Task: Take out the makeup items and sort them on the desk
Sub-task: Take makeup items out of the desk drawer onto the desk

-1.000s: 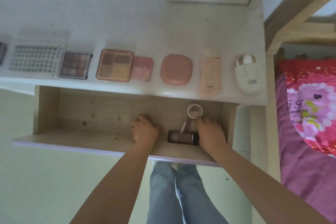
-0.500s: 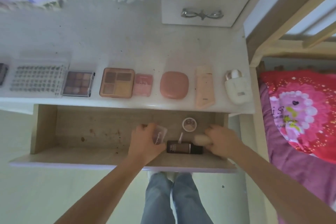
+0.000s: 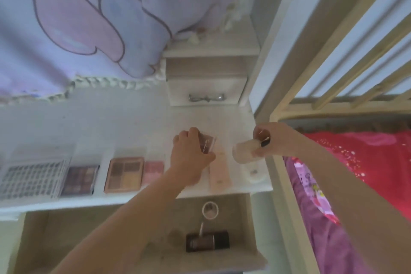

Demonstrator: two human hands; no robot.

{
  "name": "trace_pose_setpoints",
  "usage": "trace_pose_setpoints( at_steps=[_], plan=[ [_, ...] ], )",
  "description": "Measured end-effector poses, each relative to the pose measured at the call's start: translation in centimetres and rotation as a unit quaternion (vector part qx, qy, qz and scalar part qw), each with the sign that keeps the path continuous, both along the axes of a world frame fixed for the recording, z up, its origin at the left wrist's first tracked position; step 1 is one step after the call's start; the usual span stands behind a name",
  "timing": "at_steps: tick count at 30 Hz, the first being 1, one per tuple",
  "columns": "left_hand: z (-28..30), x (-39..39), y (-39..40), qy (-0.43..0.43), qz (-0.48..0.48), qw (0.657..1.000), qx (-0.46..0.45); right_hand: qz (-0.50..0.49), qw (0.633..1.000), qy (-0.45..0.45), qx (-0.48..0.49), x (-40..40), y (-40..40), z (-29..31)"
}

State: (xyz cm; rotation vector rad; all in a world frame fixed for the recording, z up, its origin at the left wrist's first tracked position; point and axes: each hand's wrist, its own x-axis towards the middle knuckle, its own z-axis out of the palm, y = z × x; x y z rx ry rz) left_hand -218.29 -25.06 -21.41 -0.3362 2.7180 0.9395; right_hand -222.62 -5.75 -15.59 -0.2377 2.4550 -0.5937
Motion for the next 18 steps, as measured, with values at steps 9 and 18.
trace_pose_setpoints(
  at_steps=[9,18],
  plan=[
    [-2.6,-7.7,2.9,-0.038,0.068,0.997,-0.022,-0.107,0.976,-0.087,-0.166,-11.3,0.9,-5.3],
    [-5.1,-11.6,4.5,-0.038,0.113,0.991,-0.056,-0.100,0.978,-0.091,-0.161,-14.6,-1.1,-10.0]
  ],
)
